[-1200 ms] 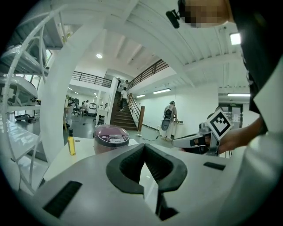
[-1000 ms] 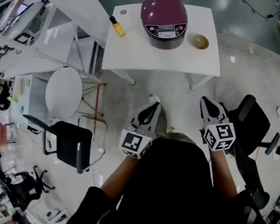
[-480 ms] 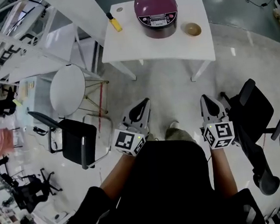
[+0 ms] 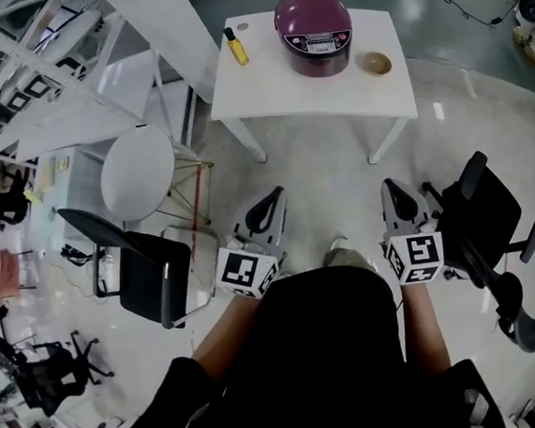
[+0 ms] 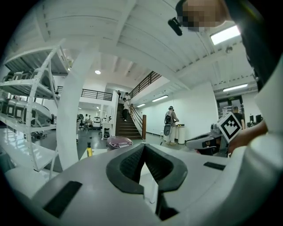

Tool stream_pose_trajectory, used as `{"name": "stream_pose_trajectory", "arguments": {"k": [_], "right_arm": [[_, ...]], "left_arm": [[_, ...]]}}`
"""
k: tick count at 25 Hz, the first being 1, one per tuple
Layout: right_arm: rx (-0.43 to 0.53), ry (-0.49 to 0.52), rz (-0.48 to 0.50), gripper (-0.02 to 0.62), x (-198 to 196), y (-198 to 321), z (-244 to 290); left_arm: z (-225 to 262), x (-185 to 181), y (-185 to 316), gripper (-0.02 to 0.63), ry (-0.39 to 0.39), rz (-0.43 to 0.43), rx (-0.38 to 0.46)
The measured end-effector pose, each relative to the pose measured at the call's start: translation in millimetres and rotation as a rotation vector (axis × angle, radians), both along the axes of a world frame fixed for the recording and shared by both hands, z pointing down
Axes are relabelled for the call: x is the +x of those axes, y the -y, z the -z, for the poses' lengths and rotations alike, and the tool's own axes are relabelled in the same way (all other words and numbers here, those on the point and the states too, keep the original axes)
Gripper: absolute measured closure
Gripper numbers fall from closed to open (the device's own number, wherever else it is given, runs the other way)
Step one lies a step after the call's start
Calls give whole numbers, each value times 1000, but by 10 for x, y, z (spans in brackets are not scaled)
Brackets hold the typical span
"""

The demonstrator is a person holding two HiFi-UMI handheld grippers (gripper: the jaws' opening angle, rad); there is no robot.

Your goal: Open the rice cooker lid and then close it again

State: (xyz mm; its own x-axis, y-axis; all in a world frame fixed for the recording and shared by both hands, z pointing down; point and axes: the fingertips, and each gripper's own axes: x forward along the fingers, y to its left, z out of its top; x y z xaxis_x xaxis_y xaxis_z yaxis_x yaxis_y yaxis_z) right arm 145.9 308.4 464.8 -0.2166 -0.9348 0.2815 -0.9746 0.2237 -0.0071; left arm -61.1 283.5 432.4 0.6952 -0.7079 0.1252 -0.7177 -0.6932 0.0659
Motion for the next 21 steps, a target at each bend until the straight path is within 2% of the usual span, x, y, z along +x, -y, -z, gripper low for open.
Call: {"name": "stream_pose_trajectory", "arguments": {"k": [5, 11, 21], "right_arm": [[-11, 43, 15, 597, -525, -162, 29], [-12, 41, -26, 597, -933, -310, 65], [-22, -21, -37, 597, -1498, -639, 103]], "left_arm": [[-1, -575, -214, 604, 2, 21, -4], [-8, -1120, -417, 604, -8, 17, -20], [-14, -1676, -621, 604, -41, 17, -4]]}}
